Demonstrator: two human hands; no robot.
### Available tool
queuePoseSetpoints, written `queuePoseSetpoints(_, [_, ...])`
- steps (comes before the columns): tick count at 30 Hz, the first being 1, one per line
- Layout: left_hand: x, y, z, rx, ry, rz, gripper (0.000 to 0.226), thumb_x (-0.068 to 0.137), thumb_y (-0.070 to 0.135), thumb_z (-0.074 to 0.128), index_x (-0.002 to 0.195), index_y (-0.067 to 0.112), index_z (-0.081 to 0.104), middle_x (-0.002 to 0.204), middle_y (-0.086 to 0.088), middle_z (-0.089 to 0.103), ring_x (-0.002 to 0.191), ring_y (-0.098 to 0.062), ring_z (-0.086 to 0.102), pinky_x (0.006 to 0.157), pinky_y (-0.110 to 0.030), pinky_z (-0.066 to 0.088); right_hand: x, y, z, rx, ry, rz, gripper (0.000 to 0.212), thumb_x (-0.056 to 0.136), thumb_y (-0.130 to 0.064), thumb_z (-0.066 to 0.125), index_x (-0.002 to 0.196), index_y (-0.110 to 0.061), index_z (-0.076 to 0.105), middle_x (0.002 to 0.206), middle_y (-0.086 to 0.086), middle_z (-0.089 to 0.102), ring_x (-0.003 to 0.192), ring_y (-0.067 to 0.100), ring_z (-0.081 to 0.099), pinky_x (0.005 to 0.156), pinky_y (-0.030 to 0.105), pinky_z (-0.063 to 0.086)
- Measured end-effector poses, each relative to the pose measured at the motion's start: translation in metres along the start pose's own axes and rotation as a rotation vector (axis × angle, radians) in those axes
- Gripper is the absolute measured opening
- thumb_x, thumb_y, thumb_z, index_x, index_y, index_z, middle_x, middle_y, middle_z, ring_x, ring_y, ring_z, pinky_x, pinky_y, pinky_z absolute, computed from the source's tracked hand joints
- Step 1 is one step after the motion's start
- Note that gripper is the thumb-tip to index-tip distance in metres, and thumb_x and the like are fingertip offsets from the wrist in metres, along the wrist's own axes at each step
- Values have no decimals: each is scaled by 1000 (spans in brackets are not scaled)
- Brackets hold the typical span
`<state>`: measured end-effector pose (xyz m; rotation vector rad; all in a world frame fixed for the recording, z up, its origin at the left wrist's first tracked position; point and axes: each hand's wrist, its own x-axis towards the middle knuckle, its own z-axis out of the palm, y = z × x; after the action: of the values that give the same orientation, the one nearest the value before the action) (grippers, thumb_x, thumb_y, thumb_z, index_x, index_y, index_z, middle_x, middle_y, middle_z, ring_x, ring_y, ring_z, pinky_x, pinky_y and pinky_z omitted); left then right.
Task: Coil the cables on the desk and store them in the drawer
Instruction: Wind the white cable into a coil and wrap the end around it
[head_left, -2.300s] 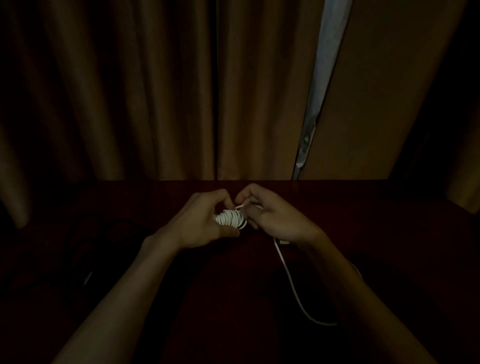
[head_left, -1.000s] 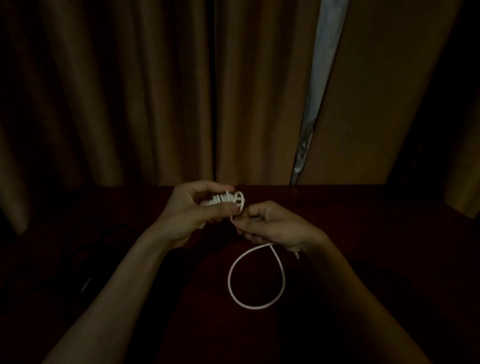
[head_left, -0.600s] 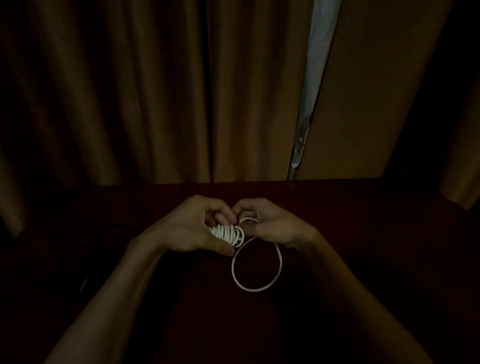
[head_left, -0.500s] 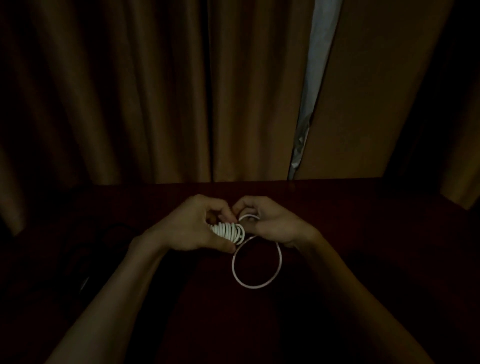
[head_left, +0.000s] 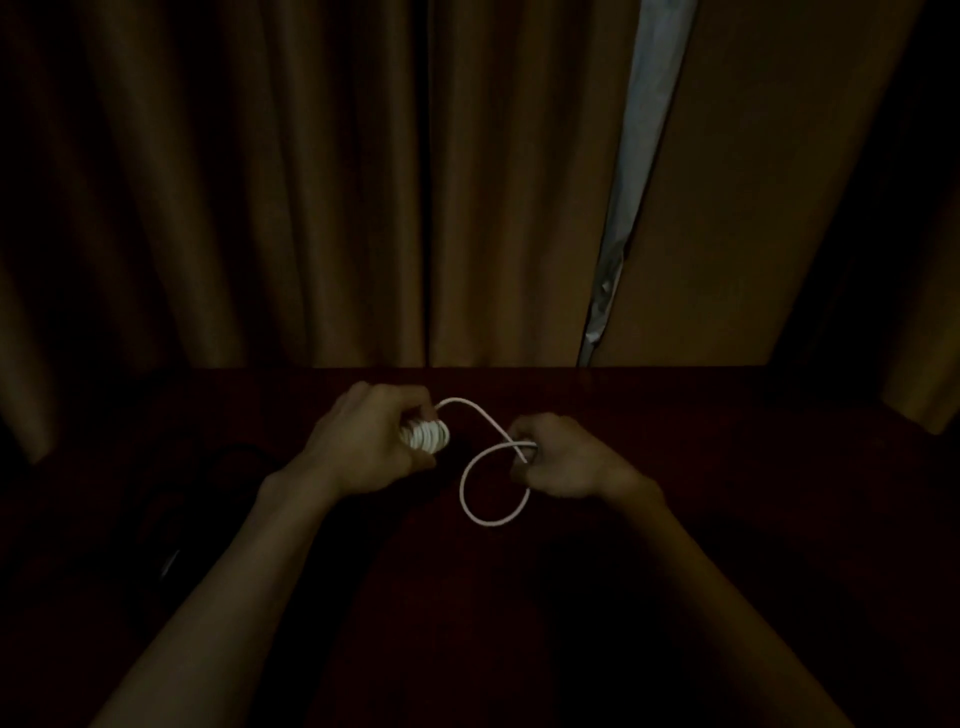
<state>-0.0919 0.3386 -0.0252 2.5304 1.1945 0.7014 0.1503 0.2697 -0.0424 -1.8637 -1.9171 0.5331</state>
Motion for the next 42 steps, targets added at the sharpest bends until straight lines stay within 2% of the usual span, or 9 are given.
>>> queuePoseSetpoints(5, [1,-4,6,175,185,-145,41,73,37,86,108,35,65,102,0,65,97,-27,64,68,-32,45,3,13,-4,-137,68,113,25,90,-48,69,75,-28,63,84,-2,69,86,20,68,78,37,56])
queuePoseSetpoints(10, [1,-13,10,134,246,-180,44,73,38,87,110,34,64,105,-3,68,98,-30,65,70,-36,52,-8,7,-14,92,38,162,49,96,-69,44,105,-27,67,105,-4,69,99,15,65,85,36,51])
queuePoseSetpoints(13, [1,-12,9,52,328,-134,44,70,41,88,106,37,64,101,2,71,94,-25,67,74,-38,55,-8,6,-16,68,8,181,41,105,-52,41,114,-20,64,117,2,66,108,20,62,93,35,48])
queuePoseSetpoints(18, [0,-6,8,35,408,21,45,70,34,91,107,29,68,96,2,74,86,-22,69,72,-38,56,2,20,-16,13,143,207,21,83,-41,79,89,-26,65,111,8,65,90,18,67,73,24,51])
queuePoseSetpoints(21, [0,-1,9,83,361,117,44,73,36,88,109,34,63,98,5,72,86,-19,68,70,-37,56,-7,5,-25,148,331,-41,33,84,-33,82,112,-23,67,120,-4,58,107,5,58,82,4,38])
queuePoseSetpoints(26, [-3,14,9,124,337,232,43,75,34,86,110,38,61,97,6,68,85,-18,66,64,-33,54,-14,-25,-20,234,378,-321,38,97,-31,67,133,-18,61,132,-12,58,124,-13,46,101,8,37])
queuePoseSetpoints(30, [-5,20,8,113,332,252,50,76,36,85,117,39,56,99,8,67,85,-17,66,62,-31,51,-15,-35,-18,354,260,-294,19,106,-27,52,111,-14,65,90,-2,74,88,9,72,84,22,51])
queuePoseSetpoints(33, [-4,21,12,64,341,247,61,77,36,85,129,38,55,108,8,72,90,-16,69,67,-31,55,-14,-40,-15,497,232,-247,35,108,-25,47,91,1,62,70,9,66,52,24,65,60,25,49])
queuePoseSetpoints(42, [1,32,4,-256,482,129,45,73,19,89,114,22,72,96,17,71,87,6,67,75,-9,49,-10,-62,7,987,85,-91,37,105,-31,55,81,-4,64,57,3,52,40,10,40,42,21,32])
